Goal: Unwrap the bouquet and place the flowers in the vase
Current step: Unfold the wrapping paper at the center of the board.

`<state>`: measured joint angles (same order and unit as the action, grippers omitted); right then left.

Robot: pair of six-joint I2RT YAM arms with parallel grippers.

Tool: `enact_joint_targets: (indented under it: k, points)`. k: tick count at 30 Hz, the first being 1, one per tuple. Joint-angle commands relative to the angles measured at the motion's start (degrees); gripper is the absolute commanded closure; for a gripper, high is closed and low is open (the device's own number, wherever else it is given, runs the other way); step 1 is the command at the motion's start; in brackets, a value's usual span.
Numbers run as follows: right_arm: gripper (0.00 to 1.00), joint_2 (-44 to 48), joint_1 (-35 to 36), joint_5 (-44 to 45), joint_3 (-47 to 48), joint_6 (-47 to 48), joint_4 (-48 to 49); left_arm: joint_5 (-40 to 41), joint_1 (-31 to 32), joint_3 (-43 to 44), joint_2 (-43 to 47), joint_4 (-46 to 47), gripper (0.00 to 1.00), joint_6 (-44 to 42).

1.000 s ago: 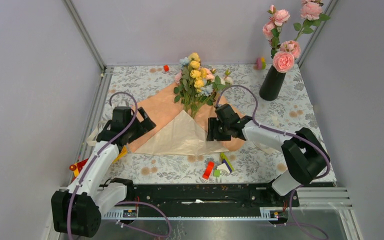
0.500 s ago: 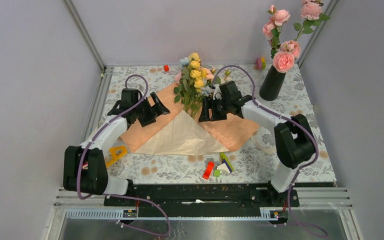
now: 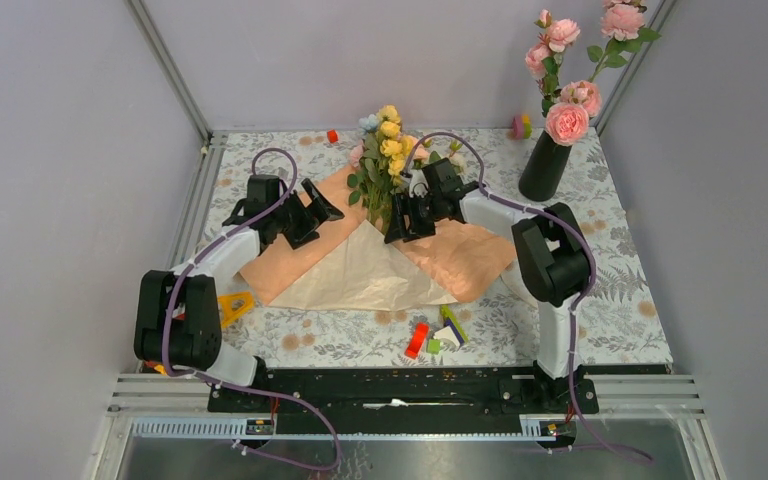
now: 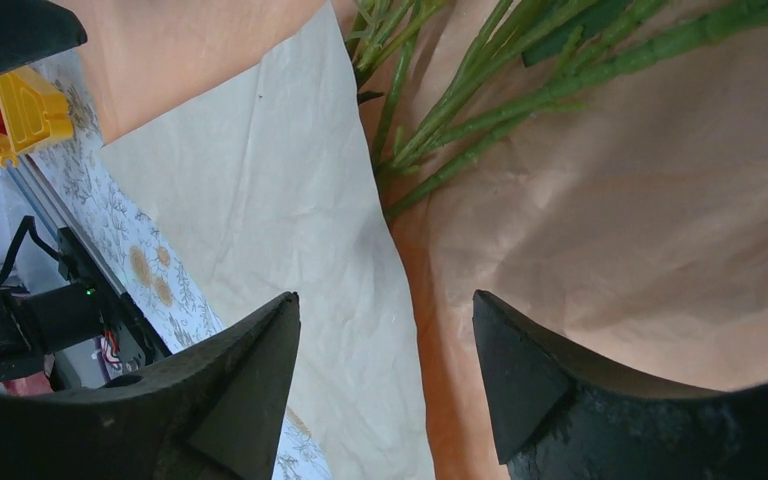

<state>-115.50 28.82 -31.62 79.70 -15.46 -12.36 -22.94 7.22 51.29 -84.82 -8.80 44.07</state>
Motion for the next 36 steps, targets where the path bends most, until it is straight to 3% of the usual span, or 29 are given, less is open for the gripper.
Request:
enact_joint_targets:
  k: [1,16,20,28,36]
  points:
    - [0.31,-2.2,0.0,-3.7,3.5,1.6,0.7,-1.1,-0.3,0.3,-0.2,3.2,0.03,0.4]
    - [0.42,-7.3,2.1,-6.2,8.3,2.3,0.2,-0.3,-0.4,-1.1,1.7,2.8,0.03,0.4]
    - [0.52,-7.1,2.6,-6.6,8.2,2.4,0.2,0.1,-0.5,-1.4,2.6,2.3,0.03,0.1]
    - [0.85,-4.6,3.1,-7.1,7.1,3.3,-0.2,0.6,-1.1,-2.1,5.0,1.4,0.03,-0.2]
    - [0.97,4.2,5.5,-6.3,3.3,4.8,-1.6,3.3,-1.5,-1.4,7.9,-2.2,0.03,-2.8]
